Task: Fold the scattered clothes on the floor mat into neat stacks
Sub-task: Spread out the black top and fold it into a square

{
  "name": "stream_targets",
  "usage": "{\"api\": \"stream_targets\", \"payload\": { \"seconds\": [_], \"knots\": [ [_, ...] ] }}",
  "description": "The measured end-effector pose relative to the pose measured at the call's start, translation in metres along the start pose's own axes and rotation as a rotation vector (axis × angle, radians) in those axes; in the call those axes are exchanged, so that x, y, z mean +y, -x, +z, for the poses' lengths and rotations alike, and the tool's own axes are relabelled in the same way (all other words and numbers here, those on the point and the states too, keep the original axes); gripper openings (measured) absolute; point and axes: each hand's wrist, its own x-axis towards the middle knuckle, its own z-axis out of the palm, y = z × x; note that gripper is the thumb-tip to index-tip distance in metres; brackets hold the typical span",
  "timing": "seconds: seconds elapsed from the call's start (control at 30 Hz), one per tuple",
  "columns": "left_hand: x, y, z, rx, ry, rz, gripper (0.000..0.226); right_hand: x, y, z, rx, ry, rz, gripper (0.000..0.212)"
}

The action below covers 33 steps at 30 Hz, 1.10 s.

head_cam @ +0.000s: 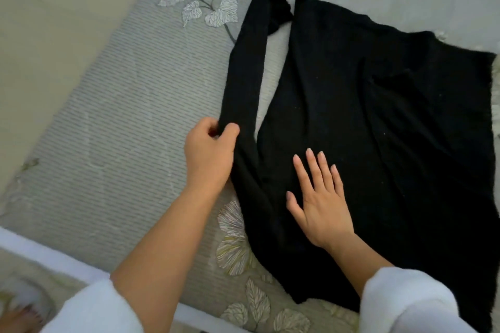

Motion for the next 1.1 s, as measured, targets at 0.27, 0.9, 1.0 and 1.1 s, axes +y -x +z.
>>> {"api": "stream_targets", "payload": {
  "seconds": [0.27,0.9,1.0,1.1],
  "knots": [
    [-0.061,0.024,-0.088,0.155,0.455,-0.514,0.02,-0.001,-0.001,0.0,-0.009,0.002,0.007,0.067],
    [-0.061,-0.025,-0.064,-0.077,0.174,-0.265,0.015,-0.123,-0.137,-0.109,0.156,-0.587,-0.128,0.033],
    [-0.057,-0.026,-0.068,-0.165,0.322,-0.345,0.014,-0.168,-0.187,-0.11,0.022,-0.553,-0.085,0.032],
    [-0.054,-0.029,-0.072,-0.191,0.372,-0.399,0.013,-0.188,-0.217,-0.099,-0.067,-0.411,0.077,0.05]
  ]
}}
